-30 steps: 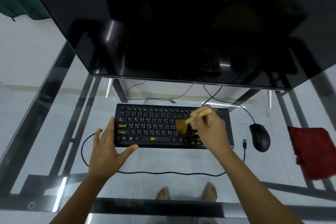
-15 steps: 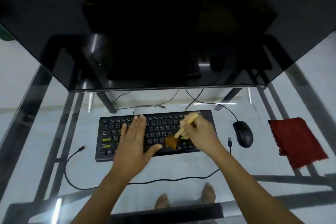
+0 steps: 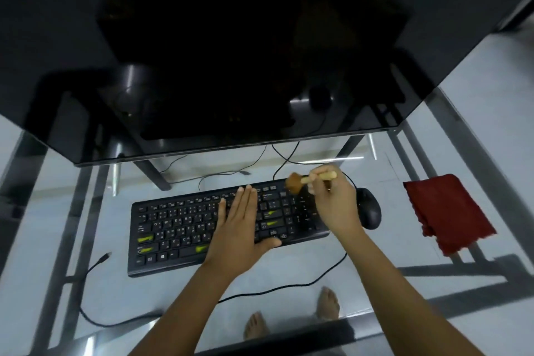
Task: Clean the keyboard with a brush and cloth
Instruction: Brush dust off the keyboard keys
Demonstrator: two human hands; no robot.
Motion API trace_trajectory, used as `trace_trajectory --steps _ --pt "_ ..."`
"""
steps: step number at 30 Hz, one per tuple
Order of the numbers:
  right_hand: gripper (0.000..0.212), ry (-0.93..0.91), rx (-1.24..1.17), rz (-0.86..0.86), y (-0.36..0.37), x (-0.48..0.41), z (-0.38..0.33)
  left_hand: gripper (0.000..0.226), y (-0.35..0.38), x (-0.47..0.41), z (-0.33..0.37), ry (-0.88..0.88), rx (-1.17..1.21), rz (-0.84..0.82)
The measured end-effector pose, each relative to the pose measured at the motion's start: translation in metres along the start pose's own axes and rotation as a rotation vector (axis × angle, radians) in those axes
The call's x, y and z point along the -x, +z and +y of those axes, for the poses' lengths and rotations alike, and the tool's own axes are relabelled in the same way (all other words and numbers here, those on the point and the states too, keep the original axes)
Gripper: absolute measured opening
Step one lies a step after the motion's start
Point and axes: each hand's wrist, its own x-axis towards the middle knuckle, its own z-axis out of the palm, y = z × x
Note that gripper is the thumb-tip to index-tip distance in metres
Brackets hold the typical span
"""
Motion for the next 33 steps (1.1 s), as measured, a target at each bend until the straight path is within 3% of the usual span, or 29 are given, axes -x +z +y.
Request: trace_trajectory --steps 2,5,8,10,12,15,16,19,23,26,27,30,31,33 --pt "0.011 0.005 -0.078 0.058 -0.008 0.001 0.009 0.117 0.003 0.000 0.002 -0.008 0.004 0.007" --pt "0.007 0.059 -0.067 -0.053 -0.012 0.007 0.017 0.123 0.007 0.002 0.001 -0.013 -0.018 0.009" --pt "0.020 0.028 -0.049 0.140 -0.022 0.009 0.016 0.125 0.009 0.002 0.001 -0.017 -0.048 0.004" --pt "0.014 0.048 -0.156 0.004 -0.024 0.014 0.020 0.125 0.009 0.001 0.001 -0.020 -0.044 0.003" --pt "0.011 0.060 -0.113 -0.098 -0.019 0.020 0.022 0.124 0.009 0.002 0.001 -0.021 -0.037 0.000" --pt "0.013 -0.004 -0.028 0.105 -0.022 0.026 0.024 0.124 0.007 0.001 0.003 -0.038 0.009 0.009" --pt "0.011 -0.020 -0.039 0.101 -0.024 0.025 0.026 0.125 0.006 0.001 0.004 -0.039 0.017 0.012" --pt "0.011 0.079 -0.082 -0.160 -0.022 0.029 0.027 0.125 0.006 0.001 0.003 -0.034 0.009 0.006" --pt "0.008 0.016 -0.014 0.064 -0.028 0.027 0.025 0.125 0.007 0.001 0.004 -0.045 0.012 0.002" --pt "0.011 0.079 -0.040 -0.179 -0.031 0.027 0.022 0.125 0.006 0.001 0.003 -0.037 0.038 0.007" --pt "0.011 0.087 0.010 -0.187 -0.032 0.026 0.023 0.125 0.006 0.002 0.003 -0.037 0.035 0.006" --pt "0.010 0.005 0.091 0.063 -0.041 0.019 0.024 0.124 0.006 0.002 0.005 -0.037 0.026 0.007" --pt "0.010 0.009 0.049 0.032 -0.043 0.016 0.023 0.124 0.006 0.002 0.005 -0.038 0.029 0.011" --pt "0.011 0.119 -0.029 -0.187 -0.041 0.018 0.019 0.123 0.006 0.002 0.005 -0.035 0.029 0.007"
